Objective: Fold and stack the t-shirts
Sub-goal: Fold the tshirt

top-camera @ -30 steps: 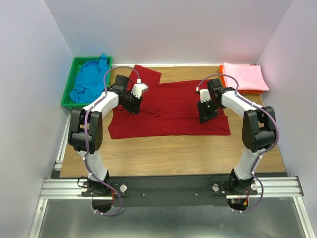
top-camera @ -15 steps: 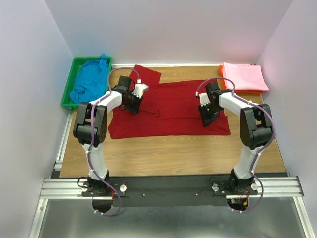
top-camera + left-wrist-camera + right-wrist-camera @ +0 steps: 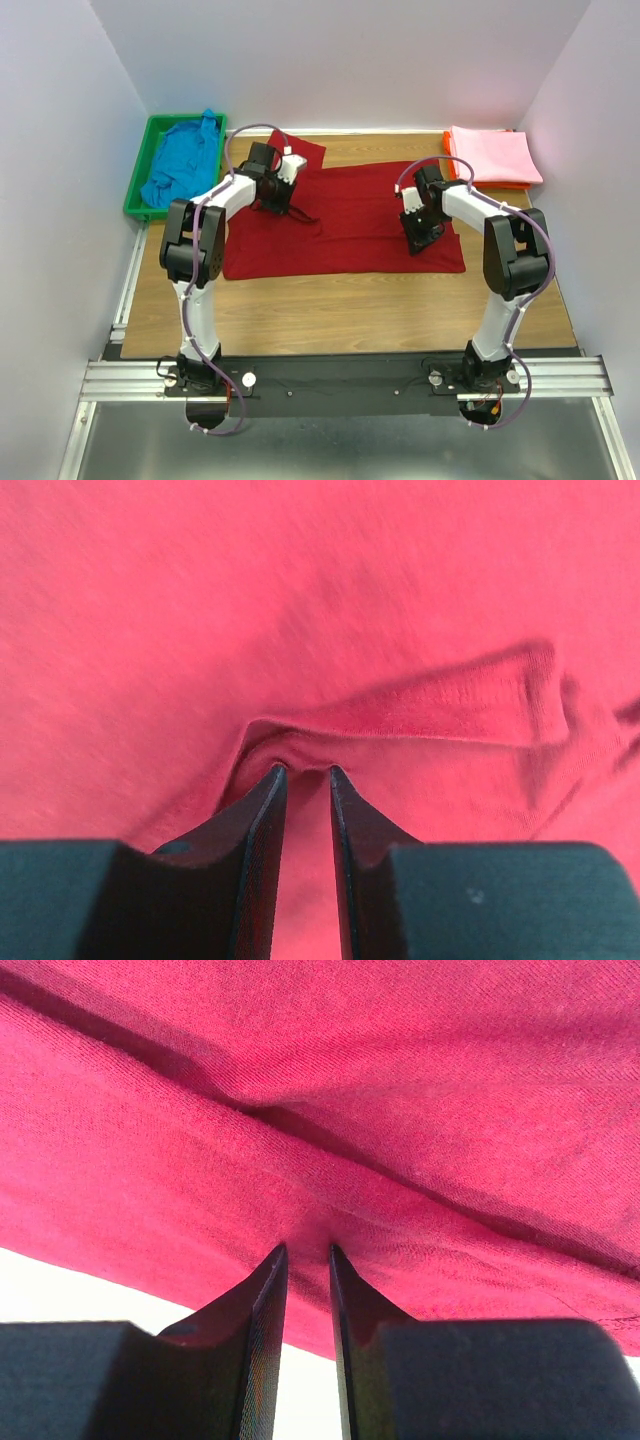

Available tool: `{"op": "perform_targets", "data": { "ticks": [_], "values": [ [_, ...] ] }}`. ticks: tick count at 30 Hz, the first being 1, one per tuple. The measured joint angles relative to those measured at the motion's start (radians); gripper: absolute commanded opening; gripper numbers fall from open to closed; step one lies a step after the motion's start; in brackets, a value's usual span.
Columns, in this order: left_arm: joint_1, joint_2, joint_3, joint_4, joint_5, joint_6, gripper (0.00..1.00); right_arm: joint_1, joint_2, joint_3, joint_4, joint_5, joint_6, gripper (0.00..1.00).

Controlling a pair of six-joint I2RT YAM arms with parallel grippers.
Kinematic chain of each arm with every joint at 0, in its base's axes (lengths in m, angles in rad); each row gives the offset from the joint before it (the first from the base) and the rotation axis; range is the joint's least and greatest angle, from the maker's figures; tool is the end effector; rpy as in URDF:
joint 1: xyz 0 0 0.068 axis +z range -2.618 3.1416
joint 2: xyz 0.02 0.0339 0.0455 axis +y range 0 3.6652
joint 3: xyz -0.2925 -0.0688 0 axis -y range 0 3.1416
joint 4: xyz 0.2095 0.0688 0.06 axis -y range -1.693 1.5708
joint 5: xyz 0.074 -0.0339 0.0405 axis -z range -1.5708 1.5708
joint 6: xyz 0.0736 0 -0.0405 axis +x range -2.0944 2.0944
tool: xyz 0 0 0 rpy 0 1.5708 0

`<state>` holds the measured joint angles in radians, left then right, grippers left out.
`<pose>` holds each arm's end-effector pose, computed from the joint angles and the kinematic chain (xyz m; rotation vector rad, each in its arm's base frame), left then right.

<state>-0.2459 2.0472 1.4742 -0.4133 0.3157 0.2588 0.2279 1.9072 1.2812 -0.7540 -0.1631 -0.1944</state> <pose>0.4233 -0.1298 0.1902 0.7486 2.4183 -0.3976 0.3376 0.0906 0.1715 -0.6395 2.8737 0.2453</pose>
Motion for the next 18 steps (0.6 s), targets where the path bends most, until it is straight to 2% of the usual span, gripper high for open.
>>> {"op": "perform_targets", "data": {
  "ticks": [11, 14, 18],
  "values": [
    [0.000, 0.053, 0.154, 0.052, -0.032, -0.032, 0.37, 0.000, -0.005, 0.002, -0.003, 0.000, 0.001, 0.35],
    [0.000, 0.029, 0.131, 0.043, -0.027, -0.009, 0.40, 0.000, -0.014, 0.003, 0.000, 0.019, -0.017, 0.37],
    [0.001, -0.098, 0.000, -0.020, -0.011, 0.062, 0.44, -0.004, -0.048, 0.006, 0.002, 0.064, -0.060, 0.37]
  ]
}}
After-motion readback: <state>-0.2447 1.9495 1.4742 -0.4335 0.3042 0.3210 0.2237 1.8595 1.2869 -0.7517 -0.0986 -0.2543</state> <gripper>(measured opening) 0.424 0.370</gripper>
